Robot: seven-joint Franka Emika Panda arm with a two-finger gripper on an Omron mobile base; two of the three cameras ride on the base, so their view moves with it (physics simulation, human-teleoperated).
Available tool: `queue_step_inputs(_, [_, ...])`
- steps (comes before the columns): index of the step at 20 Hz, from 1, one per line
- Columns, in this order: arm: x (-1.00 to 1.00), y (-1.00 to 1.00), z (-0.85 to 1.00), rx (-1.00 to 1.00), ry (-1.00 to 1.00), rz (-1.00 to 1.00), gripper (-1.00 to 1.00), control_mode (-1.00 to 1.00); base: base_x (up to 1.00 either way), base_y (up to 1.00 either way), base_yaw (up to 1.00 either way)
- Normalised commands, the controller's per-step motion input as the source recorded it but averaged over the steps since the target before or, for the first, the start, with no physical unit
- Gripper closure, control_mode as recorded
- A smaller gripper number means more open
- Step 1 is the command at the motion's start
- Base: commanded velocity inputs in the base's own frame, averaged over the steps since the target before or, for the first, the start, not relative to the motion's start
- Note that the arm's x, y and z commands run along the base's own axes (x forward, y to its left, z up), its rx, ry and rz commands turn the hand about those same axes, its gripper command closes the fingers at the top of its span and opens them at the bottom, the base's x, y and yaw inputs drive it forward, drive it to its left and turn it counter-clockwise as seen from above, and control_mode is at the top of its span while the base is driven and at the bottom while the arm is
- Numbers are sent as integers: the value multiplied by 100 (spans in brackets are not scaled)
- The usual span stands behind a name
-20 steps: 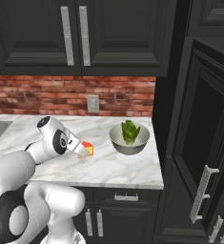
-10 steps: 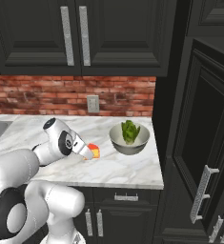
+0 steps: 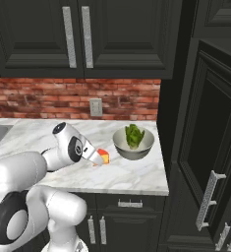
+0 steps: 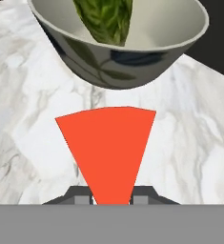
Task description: Pick the cheese from the fridge and the cheese grater from the cabinet and place them next to the salad bowl.
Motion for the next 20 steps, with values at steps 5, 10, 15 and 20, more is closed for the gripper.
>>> queue_step_inputs(5, [8, -2, -25, 0, 0, 0, 100, -100, 0, 0, 0])
queue_step_inputs(10, [3, -4, -14, 0, 0, 0, 100, -100, 0, 0, 0])
queue_step_inputs(15, [7, 0, -5, 0, 0, 0, 100, -100, 0, 0, 0])
queue_step_inputs(20, [24, -24, -16, 0, 0, 0, 100, -100, 0, 0, 0])
